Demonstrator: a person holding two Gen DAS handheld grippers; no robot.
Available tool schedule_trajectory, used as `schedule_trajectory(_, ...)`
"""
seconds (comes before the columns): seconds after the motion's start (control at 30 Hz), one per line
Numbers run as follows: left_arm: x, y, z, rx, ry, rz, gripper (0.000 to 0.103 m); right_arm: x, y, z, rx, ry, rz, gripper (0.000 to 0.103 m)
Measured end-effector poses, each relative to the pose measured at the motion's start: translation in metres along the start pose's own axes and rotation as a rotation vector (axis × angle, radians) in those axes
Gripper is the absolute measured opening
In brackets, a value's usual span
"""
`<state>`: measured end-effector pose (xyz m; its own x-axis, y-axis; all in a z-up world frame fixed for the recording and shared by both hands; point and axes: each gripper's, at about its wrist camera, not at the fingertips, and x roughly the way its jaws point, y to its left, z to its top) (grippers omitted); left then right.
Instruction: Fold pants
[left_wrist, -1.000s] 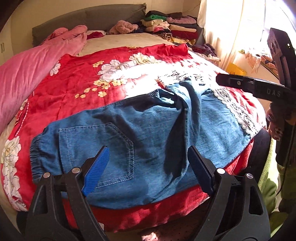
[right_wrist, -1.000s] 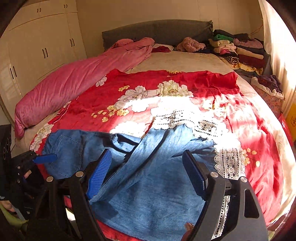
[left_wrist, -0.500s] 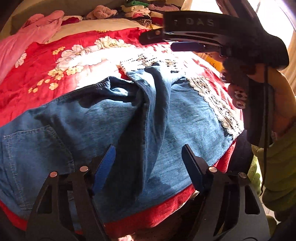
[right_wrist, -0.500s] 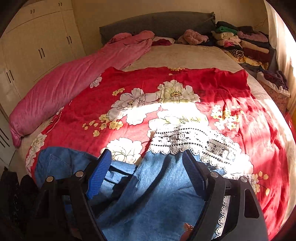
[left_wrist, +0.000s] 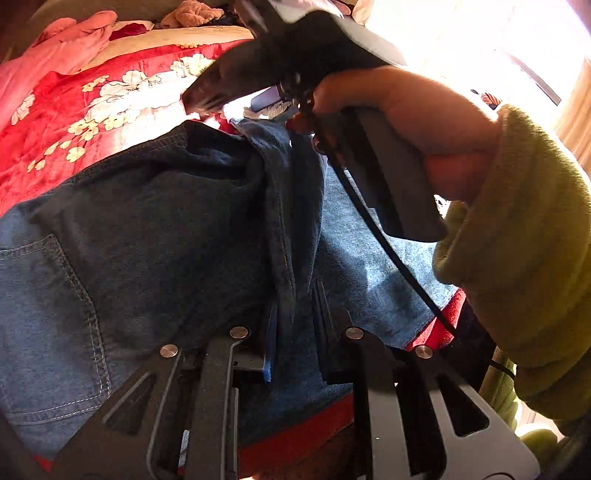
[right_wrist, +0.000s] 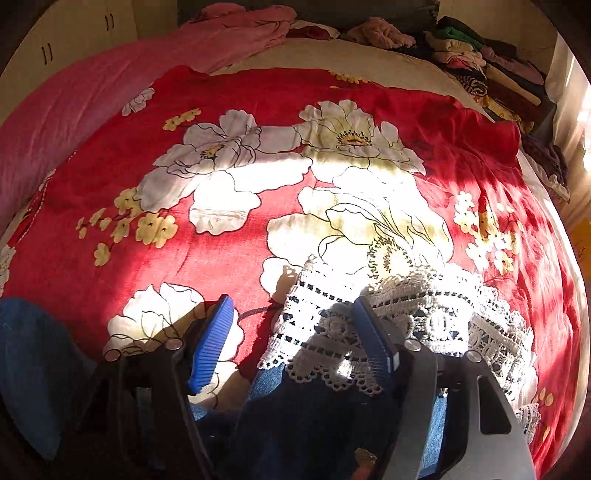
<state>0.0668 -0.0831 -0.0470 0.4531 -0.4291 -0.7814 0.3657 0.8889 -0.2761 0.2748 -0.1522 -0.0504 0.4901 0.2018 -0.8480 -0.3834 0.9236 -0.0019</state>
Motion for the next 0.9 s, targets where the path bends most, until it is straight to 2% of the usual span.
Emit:
schedule_trajectory(0.03,0.0,0.0,0.0,0.001,0.0,0.001,0.01,0.0,-0.005,-0.001,0.008,-0.008,0.005,0.03)
schedule_trajectory(0.13,-0.001,0.002,-0.001,-0.003,-0.003,0.004,0.01,-0.014,-0.023,-0.004,0.059,-0.048,0.065,0.011)
schedule_trajectory(0.23,-0.002,0.004,-0.001,-0.008,-0.008,0.009,0.011,-0.046,-0.033,-0.01,0.056,-0.123,0.055,0.009)
schedule_trajectory(0.4,-0.004,0.005,-0.003,-0.009,-0.029,0.047,0.031,-0.102,-0.063,-0.029,0.116,-0.211,0.12,0.009)
schedule_trajectory(0.53,-0.009,0.007,-0.005,-0.008,-0.052,0.076,0.032,-0.143,-0.089,-0.055,0.183,-0.265,0.157,0.009)
schedule_trajectory(0.57,-0.011,0.005,-0.006,-0.003,-0.053,0.079,0.03,-0.152,-0.095,-0.063,0.203,-0.276,0.16,0.009)
schedule_trajectory(0.6,-0.012,0.003,-0.005,0.005,-0.054,0.086,0.016,-0.162,-0.102,-0.071,0.226,-0.29,0.167,0.009)
schedule_trajectory(0.67,-0.015,0.002,-0.005,0.027,-0.064,0.103,0.006,-0.179,-0.114,-0.089,0.269,-0.312,0.184,0.009)
schedule_trajectory(0.8,-0.027,-0.005,-0.004,0.104,-0.098,0.133,0.001,-0.21,-0.134,-0.13,0.332,-0.332,0.177,0.009)
schedule_trajectory(0.9,-0.037,-0.013,-0.006,0.142,-0.116,0.137,0.001,-0.222,-0.14,-0.167,0.354,-0.305,0.142,0.009)
